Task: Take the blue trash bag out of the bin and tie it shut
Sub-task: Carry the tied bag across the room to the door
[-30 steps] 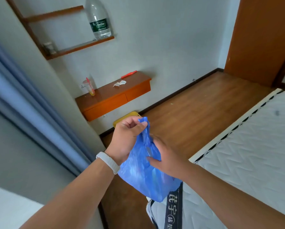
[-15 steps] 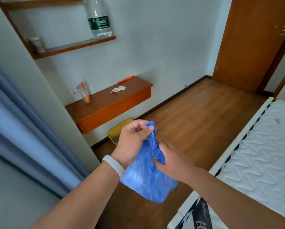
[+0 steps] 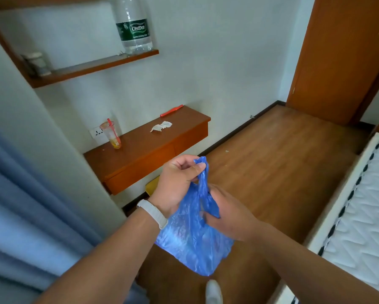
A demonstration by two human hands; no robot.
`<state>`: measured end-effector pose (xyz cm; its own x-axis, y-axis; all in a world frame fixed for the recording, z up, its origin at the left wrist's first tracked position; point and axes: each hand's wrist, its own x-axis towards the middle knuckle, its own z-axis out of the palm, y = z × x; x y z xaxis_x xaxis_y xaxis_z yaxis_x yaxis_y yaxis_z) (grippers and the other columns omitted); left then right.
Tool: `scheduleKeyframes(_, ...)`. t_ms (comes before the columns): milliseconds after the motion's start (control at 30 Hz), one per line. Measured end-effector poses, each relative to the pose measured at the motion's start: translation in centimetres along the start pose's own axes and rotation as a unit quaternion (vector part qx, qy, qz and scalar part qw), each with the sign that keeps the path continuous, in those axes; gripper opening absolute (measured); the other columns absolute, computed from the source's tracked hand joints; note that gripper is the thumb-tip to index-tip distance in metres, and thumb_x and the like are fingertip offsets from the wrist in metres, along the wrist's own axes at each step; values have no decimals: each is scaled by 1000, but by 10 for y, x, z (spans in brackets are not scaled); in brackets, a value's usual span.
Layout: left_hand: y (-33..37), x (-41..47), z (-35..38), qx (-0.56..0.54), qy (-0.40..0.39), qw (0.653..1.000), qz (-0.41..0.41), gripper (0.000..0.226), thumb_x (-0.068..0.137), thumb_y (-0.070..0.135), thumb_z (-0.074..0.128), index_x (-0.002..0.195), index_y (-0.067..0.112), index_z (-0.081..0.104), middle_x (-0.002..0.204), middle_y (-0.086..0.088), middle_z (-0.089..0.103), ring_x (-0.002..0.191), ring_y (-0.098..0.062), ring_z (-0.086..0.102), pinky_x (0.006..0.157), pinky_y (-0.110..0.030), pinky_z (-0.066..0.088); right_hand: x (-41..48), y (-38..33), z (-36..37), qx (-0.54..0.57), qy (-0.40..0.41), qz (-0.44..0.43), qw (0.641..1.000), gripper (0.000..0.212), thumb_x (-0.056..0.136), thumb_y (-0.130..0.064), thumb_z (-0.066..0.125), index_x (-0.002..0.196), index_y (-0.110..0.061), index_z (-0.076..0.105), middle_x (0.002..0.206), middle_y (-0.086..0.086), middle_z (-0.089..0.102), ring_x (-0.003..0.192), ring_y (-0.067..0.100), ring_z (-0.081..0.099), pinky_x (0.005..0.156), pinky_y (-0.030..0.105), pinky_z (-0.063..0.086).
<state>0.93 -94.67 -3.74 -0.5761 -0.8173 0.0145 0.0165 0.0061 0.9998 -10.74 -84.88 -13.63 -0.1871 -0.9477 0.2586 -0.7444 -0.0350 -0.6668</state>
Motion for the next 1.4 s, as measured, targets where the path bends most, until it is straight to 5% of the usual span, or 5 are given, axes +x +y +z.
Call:
scheduleKeyframes(300,-11,151,14,30,-33,999,4,10,88,11,66,94,9,73,92,-16,73,87,-27,70,81,-37,58,119,86,-28,-71,-3,-21,997,65,85,-54,55,142,-38,28,141,-21,42,119,-6,44,94,15,41)
scheduleKeyframes(533,7,275,61,14,-88,996,29,10,85,8,68,93,11,73,85,-8,75,81,-19,70,79,-33,57,208,149,-93,-132,42,-3,990,68,86,-49,59,145,-30,30,143,-10,46,120,9,51,96,27,49)
scheduleKeyframes(900,17,423,161,-27,-166,985,46,13,84,1,67,82,13,72,79,-11,70,76,-23,63,77,-39,51,279,243,-170,-124,113,67,984,74,82,-48,57,146,-27,28,144,-8,45,123,8,46,92,19,40)
scheduleKeyframes(1100,-5,504,208,-27,-248,967,47,21,83,5,68,77,24,75,75,-2,74,74,-18,66,73,-33,56,302,299,-193,-100,128,113,980,70,84,-48,59,144,-25,30,137,-7,49,119,5,45,89,-4,21)
scheduleKeyframes(1400,-30,644,285,-81,-351,933,18,9,77,15,71,77,23,75,77,-4,75,75,-16,69,71,-28,55,373,392,-246,-154,154,213,953,69,86,-51,60,145,-31,29,137,-15,47,115,3,48,86,13,38)
